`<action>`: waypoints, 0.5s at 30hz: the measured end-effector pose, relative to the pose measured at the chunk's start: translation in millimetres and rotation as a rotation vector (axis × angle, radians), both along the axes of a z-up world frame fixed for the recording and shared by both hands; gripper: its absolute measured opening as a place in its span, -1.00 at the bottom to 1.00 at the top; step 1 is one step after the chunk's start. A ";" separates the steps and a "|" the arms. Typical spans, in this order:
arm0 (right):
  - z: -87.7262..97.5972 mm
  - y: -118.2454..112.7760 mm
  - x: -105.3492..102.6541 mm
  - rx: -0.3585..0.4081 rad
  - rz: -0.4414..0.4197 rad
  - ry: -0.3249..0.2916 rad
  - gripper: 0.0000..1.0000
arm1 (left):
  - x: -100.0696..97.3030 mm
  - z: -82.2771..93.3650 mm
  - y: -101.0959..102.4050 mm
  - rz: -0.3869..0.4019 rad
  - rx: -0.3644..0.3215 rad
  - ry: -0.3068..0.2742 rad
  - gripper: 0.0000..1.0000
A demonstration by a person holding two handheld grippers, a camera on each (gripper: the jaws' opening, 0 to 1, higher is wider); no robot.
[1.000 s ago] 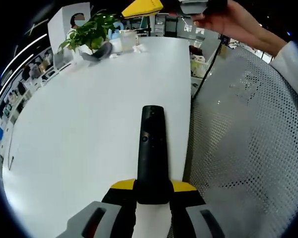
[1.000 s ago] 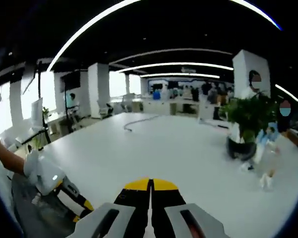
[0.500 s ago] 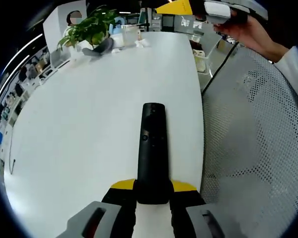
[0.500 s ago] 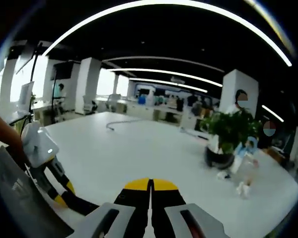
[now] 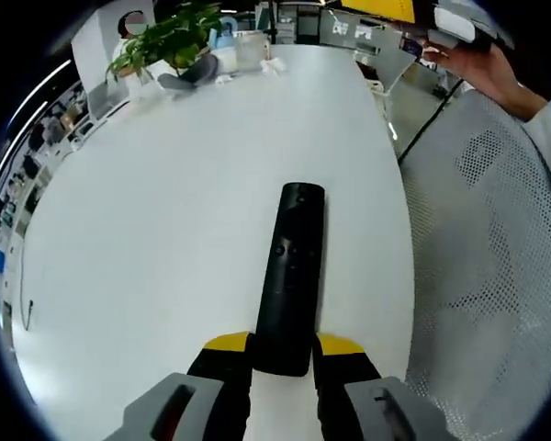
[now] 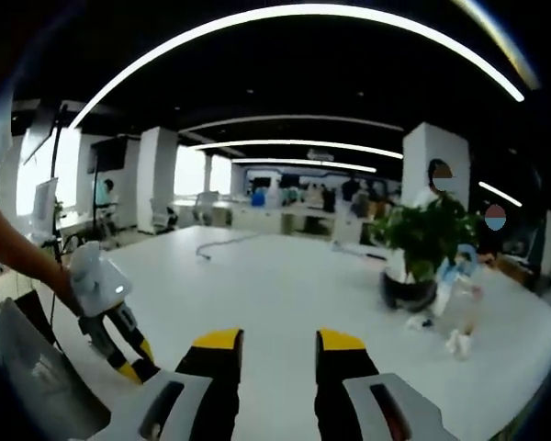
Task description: Press the specified remote control buttons in sequence, fully releasing each button before pressing the next.
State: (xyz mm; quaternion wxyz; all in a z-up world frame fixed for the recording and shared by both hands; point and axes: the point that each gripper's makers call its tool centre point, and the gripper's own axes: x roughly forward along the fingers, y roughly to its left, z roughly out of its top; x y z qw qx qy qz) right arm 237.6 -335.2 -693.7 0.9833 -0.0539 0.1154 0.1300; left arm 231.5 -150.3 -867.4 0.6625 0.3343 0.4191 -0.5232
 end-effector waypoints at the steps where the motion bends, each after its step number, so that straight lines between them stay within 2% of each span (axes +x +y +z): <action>1: 0.2 -0.2 0.2 -0.002 -0.001 -0.001 -0.25 | 1.6 0.0 0.6 -0.005 0.006 0.002 -0.50; 3: -1.2 -3.7 -0.3 -0.067 -0.004 0.000 -0.12 | 3.6 0.8 1.6 -0.014 0.012 0.005 -0.50; 4: -3.5 -4.9 -1.3 -0.069 -0.016 0.006 -0.08 | 4.4 0.8 2.0 -0.018 0.013 0.006 -0.50; 7: -13.9 -7.5 -5.2 0.001 -0.038 0.065 0.05 | 9.9 0.3 3.3 -0.028 0.018 0.009 -0.50; 11: -15.3 -9.9 -2.1 0.010 -0.049 0.064 0.25 | 17.9 0.8 3.9 -0.029 0.022 0.011 -0.51; 15: -16.8 -12.0 -2.7 -0.005 -0.061 0.065 0.26 | 25.0 0.5 4.3 -0.038 0.031 0.014 -0.51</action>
